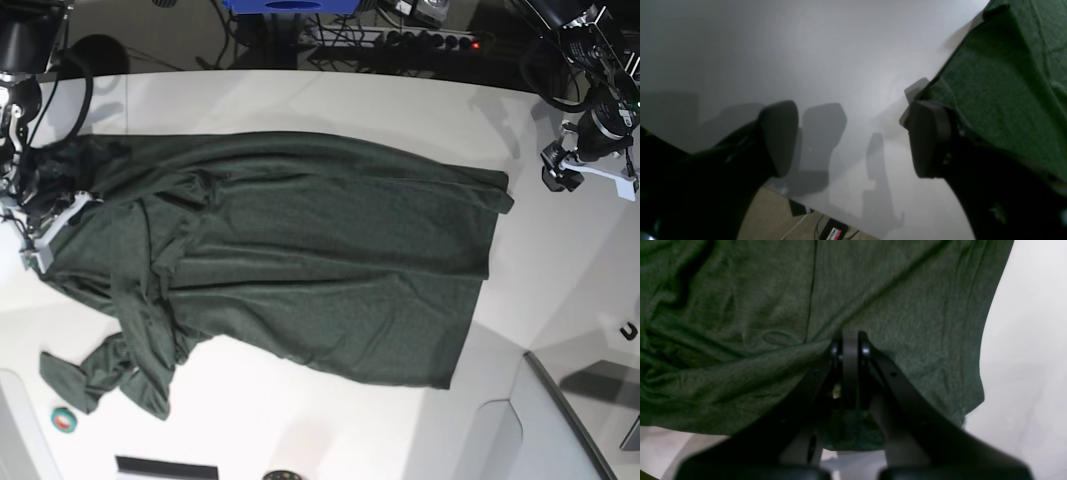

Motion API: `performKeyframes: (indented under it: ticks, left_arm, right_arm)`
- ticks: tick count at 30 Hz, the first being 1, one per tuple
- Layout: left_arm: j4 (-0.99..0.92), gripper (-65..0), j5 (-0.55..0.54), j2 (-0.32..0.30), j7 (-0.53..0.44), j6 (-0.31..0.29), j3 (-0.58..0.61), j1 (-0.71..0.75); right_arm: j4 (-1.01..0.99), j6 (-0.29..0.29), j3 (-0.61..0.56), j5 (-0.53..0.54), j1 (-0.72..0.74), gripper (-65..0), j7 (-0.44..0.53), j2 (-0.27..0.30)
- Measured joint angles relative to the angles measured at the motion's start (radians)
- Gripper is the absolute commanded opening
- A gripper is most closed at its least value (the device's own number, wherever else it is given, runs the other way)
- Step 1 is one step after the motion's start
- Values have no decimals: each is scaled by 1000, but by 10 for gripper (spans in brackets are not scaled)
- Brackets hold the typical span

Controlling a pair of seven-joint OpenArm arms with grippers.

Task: Layout the t-shirt on the table in an organized manner, then fold the t-shirt properly
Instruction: 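Hold the shirt corner with the right gripper and smooth it flat, then release the shirt corner with the right gripper and raise it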

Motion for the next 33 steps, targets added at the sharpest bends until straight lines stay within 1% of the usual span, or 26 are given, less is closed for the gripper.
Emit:
performKeyframes:
  ticks: [3, 6, 22, 23, 25, 26, 29, 33]
  left_arm:
    - [0, -155, 0, 0, 0, 0, 0, 0]
    - [0, -155, 0, 0, 0, 0, 0, 0]
    - [0, -155, 0, 0, 0, 0, 0, 0]
    - [0, -155, 0, 0, 0, 0, 0, 0]
    - [0, -155, 0, 0, 0, 0, 0, 0]
    - [0, -155, 0, 0, 0, 0, 0, 0]
    - [0, -155, 0, 0, 0, 0, 0, 0]
    - [0, -155, 0, 0, 0, 0, 2, 0]
  right_arm:
    - [0, 0, -55, -1, 6, -647, 0, 1]
    - [0, 0, -77, 3, 10, -647, 5, -6]
    - [5, 0, -76, 3, 9, -647, 5, -3]
    - [5, 6, -76, 3, 8, -648, 4, -3]
    - [17, 53, -76, -1, 5, -648, 4, -3]
    - [28, 60, -76, 2, 5, -648, 3, -5]
    - [34, 60, -76, 3, 10, -648, 3, -19]
    - [33, 61, -76, 0, 8, -647, 4, -20]
